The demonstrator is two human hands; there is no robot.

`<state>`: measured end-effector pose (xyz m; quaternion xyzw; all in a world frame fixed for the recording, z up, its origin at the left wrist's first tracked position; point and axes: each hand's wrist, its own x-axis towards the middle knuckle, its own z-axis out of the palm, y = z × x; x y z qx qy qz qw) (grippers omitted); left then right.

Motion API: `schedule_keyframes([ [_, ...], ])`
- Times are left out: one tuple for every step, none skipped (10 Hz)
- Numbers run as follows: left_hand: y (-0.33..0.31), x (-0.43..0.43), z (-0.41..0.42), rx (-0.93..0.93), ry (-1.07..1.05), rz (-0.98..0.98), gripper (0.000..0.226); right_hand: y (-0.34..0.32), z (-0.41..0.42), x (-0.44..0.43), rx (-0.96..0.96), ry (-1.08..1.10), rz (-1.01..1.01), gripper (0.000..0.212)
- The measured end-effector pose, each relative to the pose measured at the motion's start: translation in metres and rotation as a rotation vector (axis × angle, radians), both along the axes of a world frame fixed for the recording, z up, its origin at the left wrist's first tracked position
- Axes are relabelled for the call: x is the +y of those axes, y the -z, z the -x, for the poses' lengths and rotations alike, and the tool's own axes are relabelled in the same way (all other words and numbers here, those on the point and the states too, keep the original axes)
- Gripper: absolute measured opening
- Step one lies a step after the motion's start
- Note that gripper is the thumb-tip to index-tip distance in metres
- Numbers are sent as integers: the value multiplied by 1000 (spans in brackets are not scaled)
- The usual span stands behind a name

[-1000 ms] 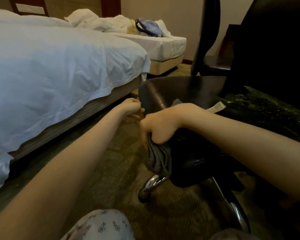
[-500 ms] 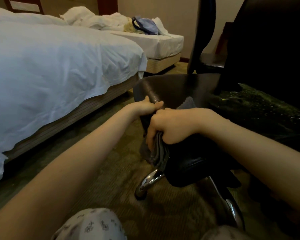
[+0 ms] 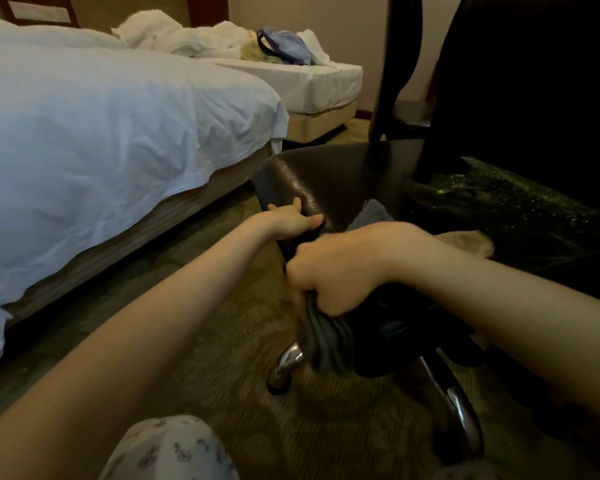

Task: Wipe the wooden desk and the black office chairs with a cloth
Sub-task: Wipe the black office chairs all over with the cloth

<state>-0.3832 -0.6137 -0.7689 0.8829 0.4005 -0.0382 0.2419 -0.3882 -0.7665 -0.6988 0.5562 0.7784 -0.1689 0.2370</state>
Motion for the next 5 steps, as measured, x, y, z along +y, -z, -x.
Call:
schedule_keyframes([
  [-4,-2,-2,53,23,37,79,-13,-2,-13,140,-8,154,26],
  [-9,2,-3,111,38,33,72,-30,-15,-22,205,-6,27,36],
  [-18,-2,-3,64,87,75,53,-37,-42,-27,276,108,-245,55],
  [-20,-3,-3,26,74,93,61,-22,-61,-36,334,220,-380,59],
  [-15,3,-4,139,37,-22,86,-20,-71,-56,459,238,-232,67],
])
